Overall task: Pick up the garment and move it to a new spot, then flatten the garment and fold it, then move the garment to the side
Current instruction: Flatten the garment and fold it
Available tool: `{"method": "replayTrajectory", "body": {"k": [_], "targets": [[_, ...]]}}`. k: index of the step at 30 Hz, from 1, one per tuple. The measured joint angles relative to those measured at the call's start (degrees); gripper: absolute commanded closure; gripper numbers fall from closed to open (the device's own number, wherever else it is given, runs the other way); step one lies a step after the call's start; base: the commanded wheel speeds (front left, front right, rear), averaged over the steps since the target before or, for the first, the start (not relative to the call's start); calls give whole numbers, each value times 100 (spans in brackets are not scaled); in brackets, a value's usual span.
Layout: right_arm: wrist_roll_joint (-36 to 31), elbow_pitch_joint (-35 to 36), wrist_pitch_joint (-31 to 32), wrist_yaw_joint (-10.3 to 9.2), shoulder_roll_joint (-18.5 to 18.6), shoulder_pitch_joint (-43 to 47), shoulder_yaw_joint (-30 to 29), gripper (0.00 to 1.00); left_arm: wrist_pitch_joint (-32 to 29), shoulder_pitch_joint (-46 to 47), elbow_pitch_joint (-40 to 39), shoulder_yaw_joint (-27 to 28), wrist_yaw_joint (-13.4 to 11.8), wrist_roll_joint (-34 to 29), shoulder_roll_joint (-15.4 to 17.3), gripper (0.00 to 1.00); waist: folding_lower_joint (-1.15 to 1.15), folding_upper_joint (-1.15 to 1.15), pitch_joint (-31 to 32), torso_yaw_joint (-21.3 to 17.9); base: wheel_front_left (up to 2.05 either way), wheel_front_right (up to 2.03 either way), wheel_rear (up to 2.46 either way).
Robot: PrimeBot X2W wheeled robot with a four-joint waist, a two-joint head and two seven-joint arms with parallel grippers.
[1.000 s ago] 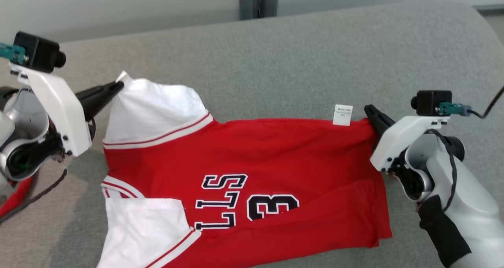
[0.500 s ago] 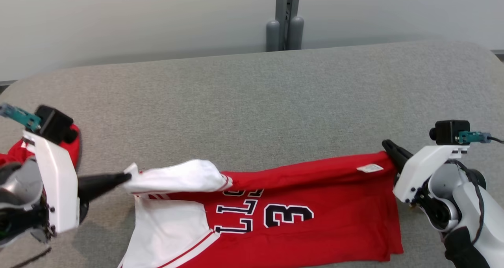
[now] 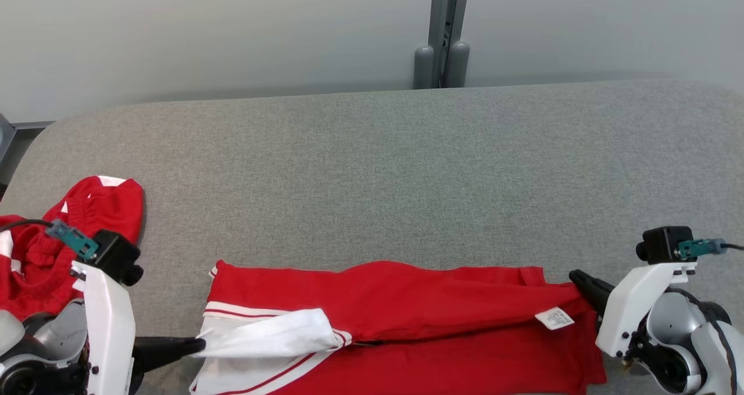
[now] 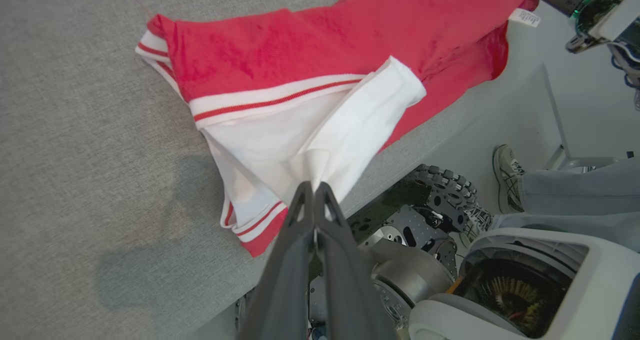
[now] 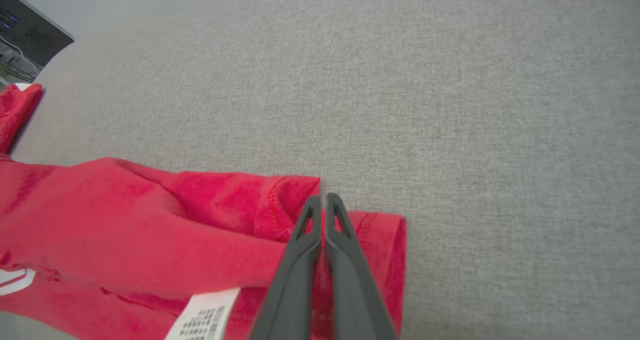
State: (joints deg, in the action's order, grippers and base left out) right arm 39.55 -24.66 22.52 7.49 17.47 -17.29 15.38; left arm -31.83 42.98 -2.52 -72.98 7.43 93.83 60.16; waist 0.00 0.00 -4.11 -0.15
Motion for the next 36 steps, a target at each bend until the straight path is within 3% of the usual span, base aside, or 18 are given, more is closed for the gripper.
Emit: {"method": "replayTrajectory", "body": {"k": [8,9,10,11,12,13,20,27,32,36], "targets": [[-435,416,438,0,-203,418,-143,100,-146,-315,153,-12,1,31,-192,100,0,0,10,-10,0,0,0],[-482,437,494,0,-243,446,-157,100,-158,-345,193,-12,1,12,-222,71,0,0,8,-13,0,0,0],[-524,456,543,0,-280,471,-179,98,-190,-380,247,-13,1,-14,-258,22,0,0,8,-16,0,0,0],[-568,479,580,0,-308,497,-202,69,-226,-405,286,-20,1,-36,-289,0,0,0,11,-20,0,0,0],[-606,508,626,0,-326,508,-224,11,-247,-419,321,-22,1,-45,-313,0,0,0,16,-26,0,0,0],[-651,533,665,0,-339,520,-263,0,-264,-434,338,-20,1,-44,-326,0,0,0,23,-33,0,0,0],[-945,981,503,0,-433,625,-749,0,71,-418,380,229,1,-124,-252,0,0,0,168,-97,0,0,0],[-1195,1449,-580,0,-780,814,-1537,0,1466,-330,337,730,-9,-662,-110,0,0,0,339,-159,0,0,0],[-1488,1371,-1423,0,-1124,1118,-2067,0,2770,-658,229,956,-521,-1102,-144,0,0,0,402,-156,0,0,0],[-1615,1190,-2069,0,-1287,1283,-2054,0,3996,-1056,191,1251,-1432,-1277,-194,0,0,0,414,-141,0,0,0]]}}
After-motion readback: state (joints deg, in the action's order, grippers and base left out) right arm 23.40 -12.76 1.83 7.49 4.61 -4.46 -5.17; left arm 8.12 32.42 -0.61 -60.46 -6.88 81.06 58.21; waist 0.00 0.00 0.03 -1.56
